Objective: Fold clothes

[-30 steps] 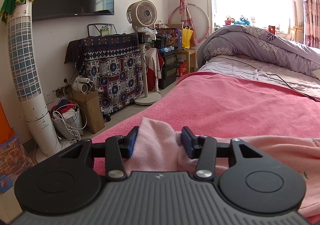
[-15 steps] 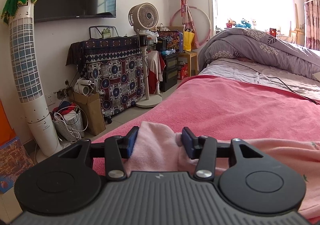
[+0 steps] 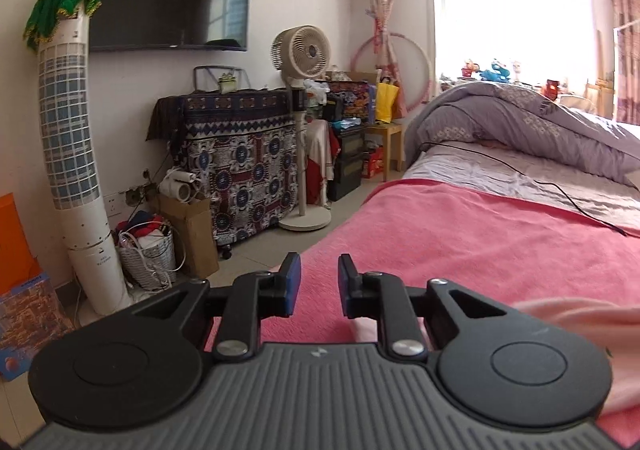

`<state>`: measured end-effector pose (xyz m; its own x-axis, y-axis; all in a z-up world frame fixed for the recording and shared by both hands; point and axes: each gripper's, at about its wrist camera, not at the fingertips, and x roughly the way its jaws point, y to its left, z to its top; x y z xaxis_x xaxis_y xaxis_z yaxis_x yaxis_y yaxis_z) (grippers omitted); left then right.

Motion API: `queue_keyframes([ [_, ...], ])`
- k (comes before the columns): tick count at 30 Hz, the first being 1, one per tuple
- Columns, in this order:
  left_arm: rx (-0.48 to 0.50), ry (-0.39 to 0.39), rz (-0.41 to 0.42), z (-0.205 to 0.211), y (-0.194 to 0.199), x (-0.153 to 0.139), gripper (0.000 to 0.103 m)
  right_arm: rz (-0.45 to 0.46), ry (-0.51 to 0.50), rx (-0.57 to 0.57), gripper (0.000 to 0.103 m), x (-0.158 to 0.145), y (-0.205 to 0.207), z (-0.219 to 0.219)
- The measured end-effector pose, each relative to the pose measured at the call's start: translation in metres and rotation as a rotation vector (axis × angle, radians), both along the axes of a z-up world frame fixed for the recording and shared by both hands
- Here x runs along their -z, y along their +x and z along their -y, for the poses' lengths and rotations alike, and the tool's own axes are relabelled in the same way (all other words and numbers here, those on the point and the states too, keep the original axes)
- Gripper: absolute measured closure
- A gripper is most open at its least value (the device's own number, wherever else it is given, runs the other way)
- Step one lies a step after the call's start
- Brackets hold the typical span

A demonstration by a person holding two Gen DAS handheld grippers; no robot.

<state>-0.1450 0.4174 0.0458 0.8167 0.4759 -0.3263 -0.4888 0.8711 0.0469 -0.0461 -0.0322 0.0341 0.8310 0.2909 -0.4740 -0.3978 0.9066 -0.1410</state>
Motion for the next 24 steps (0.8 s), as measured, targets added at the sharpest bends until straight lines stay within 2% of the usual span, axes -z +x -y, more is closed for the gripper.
queue_keyframes([
  [2, 0.075, 0.019, -0.025, 0.013, -0.006, 0.004, 0.075, 0.0, -0.078, -0.039, 0.069, 0.007, -0.015, -0.005],
  [3, 0.147, 0.047, -0.05, 0.028, -0.007, 0.006, 0.071, 0.002, -0.138, -0.056, 0.068, 0.012, -0.02, -0.01],
  [5, 0.282, 0.114, -0.116, 0.061, -0.004, 0.01, 0.052, 0.023, -0.233, -0.054, 0.066, 0.021, -0.023, -0.02],
  [7, 0.389, 0.194, -0.167, 0.093, 0.004, 0.014, 0.051, 0.053, -0.295, -0.023, 0.061, 0.028, -0.02, -0.029],
  [9, 0.479, 0.277, -0.209, 0.124, 0.012, 0.019, 0.045, 0.076, -0.309, 0.02, 0.057, 0.028, -0.016, -0.029],
  [11, 0.518, 0.336, -0.249, 0.142, 0.025, 0.026, 0.032, 0.096, -0.313, 0.048, 0.057, 0.027, -0.014, -0.022],
  [13, 0.528, 0.389, -0.29, 0.155, 0.038, 0.037, 0.032, 0.122, -0.337, 0.077, 0.052, 0.026, -0.013, -0.012],
  [15, 0.527, 0.408, -0.297, 0.161, 0.046, 0.042, 0.032, 0.148, -0.37, 0.089, 0.051, 0.026, -0.009, 0.002],
  [18, 0.525, 0.393, -0.298, 0.162, 0.054, 0.042, 0.032, 0.157, -0.37, -0.025, 0.051, 0.025, -0.019, 0.011],
  [21, 0.524, 0.365, -0.299, 0.159, 0.058, 0.04, 0.037, 0.186, -0.473, -0.138, 0.05, 0.034, -0.03, -0.005],
  [22, 0.52, 0.358, -0.299, 0.158, 0.06, 0.04, 0.043, 0.201, -0.524, -0.148, 0.055, 0.042, -0.029, -0.013],
  [23, 0.506, 0.355, -0.298, 0.157, 0.062, 0.039, 0.053, 0.202, -0.547, -0.137, 0.081, 0.046, -0.025, -0.018],
  [24, 0.48, 0.353, -0.298, 0.155, 0.064, 0.039, 0.058, 0.195, -0.552, -0.114, 0.096, 0.048, -0.02, -0.02],
])
